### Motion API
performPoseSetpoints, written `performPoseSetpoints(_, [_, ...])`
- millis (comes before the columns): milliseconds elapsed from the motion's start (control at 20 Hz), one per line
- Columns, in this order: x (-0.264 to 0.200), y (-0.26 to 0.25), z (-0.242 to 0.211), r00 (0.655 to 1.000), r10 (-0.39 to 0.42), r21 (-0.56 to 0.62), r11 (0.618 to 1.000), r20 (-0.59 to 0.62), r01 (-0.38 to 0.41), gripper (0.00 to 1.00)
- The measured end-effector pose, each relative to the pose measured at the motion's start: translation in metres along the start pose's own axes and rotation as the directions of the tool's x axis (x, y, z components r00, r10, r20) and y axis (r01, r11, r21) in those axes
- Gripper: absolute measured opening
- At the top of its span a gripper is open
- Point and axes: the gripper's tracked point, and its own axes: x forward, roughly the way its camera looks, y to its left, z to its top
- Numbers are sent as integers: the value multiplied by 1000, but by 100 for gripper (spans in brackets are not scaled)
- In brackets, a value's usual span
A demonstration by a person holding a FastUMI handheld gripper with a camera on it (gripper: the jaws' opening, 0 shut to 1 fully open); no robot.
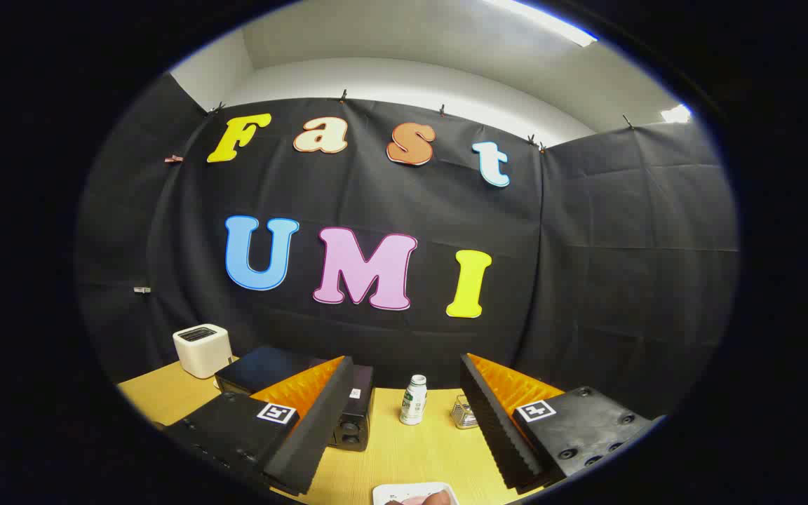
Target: Open the toaster oven, put the food inside, and close the toaster oven door.
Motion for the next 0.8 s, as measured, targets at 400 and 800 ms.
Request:
performPoseSetpoints(400, [-1, 11, -2, 1000, 10, 14, 1000, -12, -10, 98])
performPoseSetpoints(800, [0, 23, -10, 999, 14, 46, 999, -36, -12, 98])
